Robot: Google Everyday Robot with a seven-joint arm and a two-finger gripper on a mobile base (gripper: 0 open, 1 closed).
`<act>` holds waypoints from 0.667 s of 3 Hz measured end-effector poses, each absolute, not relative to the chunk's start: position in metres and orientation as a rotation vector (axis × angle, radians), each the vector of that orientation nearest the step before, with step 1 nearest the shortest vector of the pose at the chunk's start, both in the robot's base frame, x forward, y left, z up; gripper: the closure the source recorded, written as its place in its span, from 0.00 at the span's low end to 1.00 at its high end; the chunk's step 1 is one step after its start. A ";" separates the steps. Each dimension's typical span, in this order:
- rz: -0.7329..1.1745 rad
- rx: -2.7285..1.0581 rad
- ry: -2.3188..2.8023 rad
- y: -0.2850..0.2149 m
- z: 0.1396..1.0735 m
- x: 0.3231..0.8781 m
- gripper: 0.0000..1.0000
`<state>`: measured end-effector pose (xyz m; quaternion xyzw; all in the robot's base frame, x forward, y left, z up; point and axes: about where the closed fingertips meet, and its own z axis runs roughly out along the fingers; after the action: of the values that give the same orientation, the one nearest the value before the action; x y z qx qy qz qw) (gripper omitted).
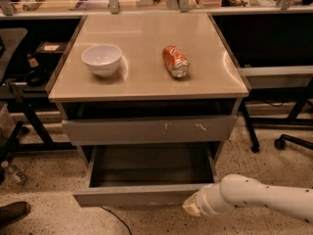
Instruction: Close middle drawer
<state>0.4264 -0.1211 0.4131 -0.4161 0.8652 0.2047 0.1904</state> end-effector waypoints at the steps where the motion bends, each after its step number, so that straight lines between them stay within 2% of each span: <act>1: 0.581 -1.198 2.399 -0.113 0.413 0.432 1.00; 2: 0.574 -1.213 2.380 -0.108 0.414 0.438 1.00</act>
Offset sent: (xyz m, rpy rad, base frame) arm 0.0223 0.0188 0.0051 0.0090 -0.0622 0.0519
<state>0.4378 -0.1082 0.4145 -0.4347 0.8528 0.2057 0.2034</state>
